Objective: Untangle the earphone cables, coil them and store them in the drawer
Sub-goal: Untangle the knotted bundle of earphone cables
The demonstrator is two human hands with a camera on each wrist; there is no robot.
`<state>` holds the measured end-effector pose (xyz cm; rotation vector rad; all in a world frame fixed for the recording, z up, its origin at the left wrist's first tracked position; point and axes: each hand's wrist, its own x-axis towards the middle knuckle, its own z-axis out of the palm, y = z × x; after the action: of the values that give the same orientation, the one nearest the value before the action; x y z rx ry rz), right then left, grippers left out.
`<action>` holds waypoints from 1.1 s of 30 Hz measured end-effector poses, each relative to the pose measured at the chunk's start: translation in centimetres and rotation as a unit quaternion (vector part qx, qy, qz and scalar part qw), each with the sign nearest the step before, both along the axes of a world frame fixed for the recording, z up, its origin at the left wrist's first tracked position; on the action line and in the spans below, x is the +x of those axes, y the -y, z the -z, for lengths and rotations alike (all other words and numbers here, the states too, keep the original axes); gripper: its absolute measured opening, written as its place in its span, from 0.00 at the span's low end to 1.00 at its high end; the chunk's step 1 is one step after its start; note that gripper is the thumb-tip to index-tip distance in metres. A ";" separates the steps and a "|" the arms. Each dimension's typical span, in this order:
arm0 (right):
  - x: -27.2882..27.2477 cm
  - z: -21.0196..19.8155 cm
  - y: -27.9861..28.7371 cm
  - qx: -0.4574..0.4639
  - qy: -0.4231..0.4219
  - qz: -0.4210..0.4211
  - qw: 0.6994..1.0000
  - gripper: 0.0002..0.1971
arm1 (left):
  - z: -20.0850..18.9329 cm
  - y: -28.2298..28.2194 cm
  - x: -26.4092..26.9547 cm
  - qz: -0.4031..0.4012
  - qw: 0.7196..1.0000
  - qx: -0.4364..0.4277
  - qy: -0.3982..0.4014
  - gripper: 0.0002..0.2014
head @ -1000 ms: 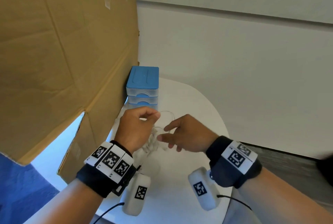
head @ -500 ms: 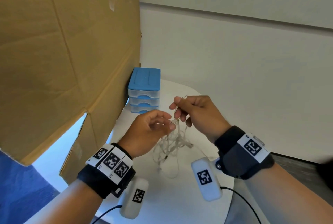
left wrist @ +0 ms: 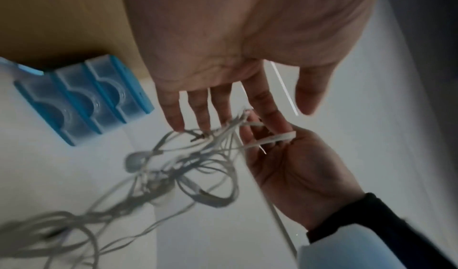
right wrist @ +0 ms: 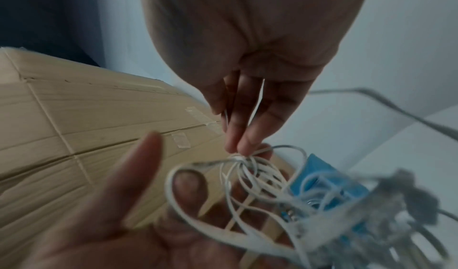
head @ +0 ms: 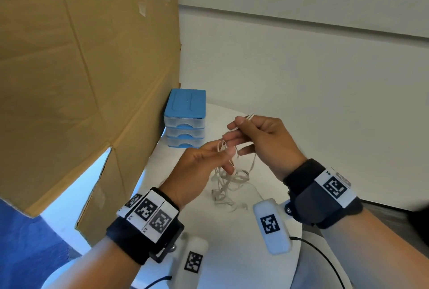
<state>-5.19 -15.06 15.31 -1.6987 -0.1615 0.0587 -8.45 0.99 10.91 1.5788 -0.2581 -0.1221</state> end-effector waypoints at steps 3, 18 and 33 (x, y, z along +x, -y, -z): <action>-0.3 -0.5 -0.5 0.029 0.002 -0.027 0.999 0.14 | 0.5 0.3 0.1 -0.068 0.997 0.029 0.016 0.21; -0.1 -1.4 0.4 0.105 0.064 0.057 0.991 0.15 | 2.1 -0.7 0.9 -0.115 0.986 0.103 0.069 0.12; -0.2 0.4 1.4 -0.037 -0.035 0.062 0.997 0.14 | 0.9 -0.8 0.9 -0.053 0.998 -0.028 -0.027 0.05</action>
<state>-5.40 -16.50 14.91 -1.7747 -0.0010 0.0318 -7.53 1.78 10.03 1.5278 -0.1345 -0.0738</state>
